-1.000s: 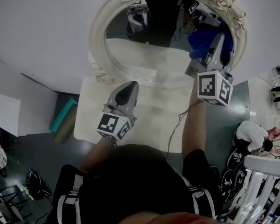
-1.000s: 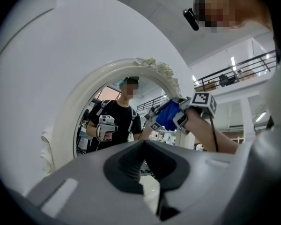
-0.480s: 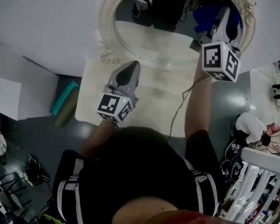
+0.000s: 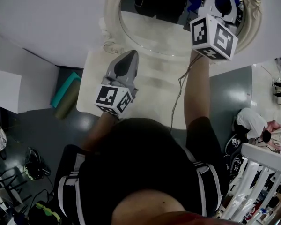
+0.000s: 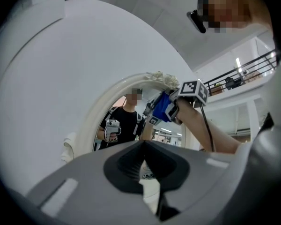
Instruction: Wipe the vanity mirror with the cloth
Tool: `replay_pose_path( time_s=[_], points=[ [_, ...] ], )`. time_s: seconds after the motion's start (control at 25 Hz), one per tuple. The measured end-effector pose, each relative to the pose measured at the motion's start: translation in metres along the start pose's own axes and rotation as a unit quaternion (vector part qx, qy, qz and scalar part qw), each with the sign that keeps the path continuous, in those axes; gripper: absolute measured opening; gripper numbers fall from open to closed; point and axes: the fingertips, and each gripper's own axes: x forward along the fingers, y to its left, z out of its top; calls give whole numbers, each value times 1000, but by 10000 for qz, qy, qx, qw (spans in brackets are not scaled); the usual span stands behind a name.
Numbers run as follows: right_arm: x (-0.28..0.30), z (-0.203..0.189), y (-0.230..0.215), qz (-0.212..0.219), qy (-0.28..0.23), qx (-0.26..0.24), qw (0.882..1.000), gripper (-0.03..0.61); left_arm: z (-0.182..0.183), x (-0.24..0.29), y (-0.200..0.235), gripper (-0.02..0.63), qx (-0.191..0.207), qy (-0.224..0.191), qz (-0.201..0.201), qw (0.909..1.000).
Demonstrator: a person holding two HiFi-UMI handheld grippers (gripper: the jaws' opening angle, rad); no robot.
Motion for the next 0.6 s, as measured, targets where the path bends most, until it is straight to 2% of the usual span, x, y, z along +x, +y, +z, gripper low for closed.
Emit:
replay_pose_path(
  time_s=[0.2, 0.6],
  points=[
    [7, 9, 36, 197, 7, -118, 9997, 37, 11, -14, 4, 9, -41, -73, 93, 9999],
    [12, 0, 78, 474, 95, -236, 9985, 38, 15, -24, 14, 9, -69, -123, 230, 9996]
  ],
)
